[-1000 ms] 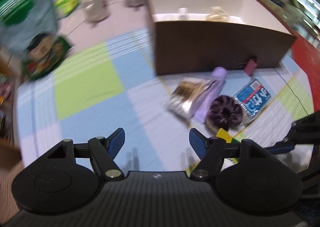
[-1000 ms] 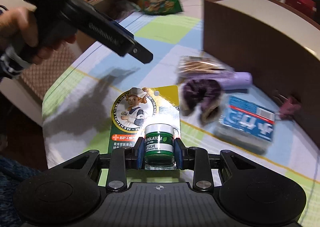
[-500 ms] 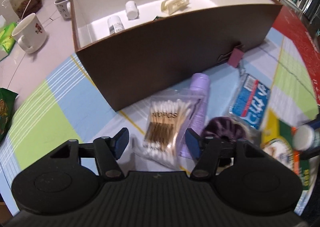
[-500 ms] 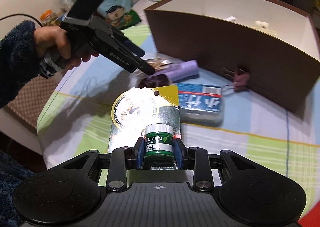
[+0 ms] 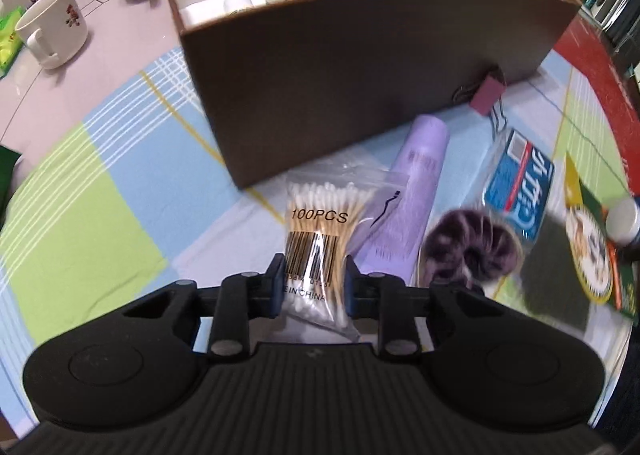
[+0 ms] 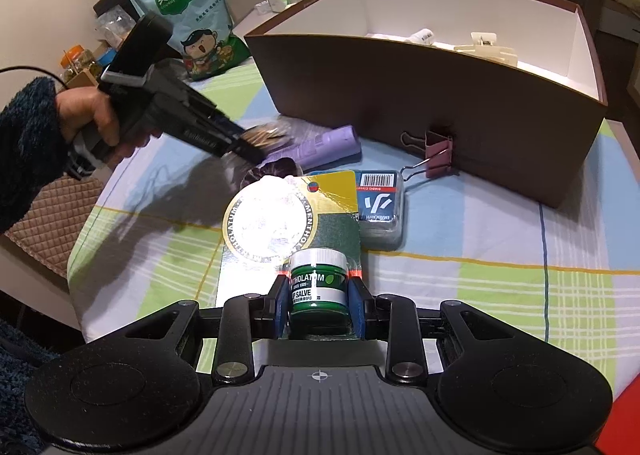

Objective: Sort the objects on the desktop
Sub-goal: 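Grasp the green salve jar card with the right gripper while the left gripper grasps the cotton-swab bag, then carry the salve card and cotton-swab bag over the box with both grippers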

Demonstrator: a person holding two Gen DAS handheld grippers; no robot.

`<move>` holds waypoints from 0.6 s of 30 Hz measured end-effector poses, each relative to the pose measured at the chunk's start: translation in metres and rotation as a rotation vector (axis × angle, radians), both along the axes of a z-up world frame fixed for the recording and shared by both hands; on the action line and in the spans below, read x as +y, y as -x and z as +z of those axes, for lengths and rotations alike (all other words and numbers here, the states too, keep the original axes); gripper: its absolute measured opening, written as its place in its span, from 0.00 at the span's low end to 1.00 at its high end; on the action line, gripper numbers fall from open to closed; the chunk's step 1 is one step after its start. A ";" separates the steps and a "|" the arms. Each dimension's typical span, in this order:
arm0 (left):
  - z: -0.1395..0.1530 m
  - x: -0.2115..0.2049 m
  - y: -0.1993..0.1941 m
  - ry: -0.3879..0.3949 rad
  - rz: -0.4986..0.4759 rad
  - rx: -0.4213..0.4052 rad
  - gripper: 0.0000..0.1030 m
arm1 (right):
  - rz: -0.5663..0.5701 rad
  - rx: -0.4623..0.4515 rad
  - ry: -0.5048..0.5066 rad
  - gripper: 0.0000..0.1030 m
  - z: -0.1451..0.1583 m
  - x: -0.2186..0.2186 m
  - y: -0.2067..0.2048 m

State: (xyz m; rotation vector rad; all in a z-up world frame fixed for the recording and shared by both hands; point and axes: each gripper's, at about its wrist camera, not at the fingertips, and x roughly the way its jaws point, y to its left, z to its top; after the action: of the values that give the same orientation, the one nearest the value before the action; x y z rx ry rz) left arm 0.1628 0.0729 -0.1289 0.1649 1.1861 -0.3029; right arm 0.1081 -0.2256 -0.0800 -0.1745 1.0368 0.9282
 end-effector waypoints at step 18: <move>0.106 -0.017 0.055 -0.020 -0.026 -0.164 0.19 | 0.012 -0.025 -0.050 0.30 0.042 -0.034 -0.021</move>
State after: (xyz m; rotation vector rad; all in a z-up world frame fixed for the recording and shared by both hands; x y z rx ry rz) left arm 0.1075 0.0560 -0.0232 0.2191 1.0253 -0.2945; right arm 0.1292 -0.2600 -0.0382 -0.1507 0.9897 0.9601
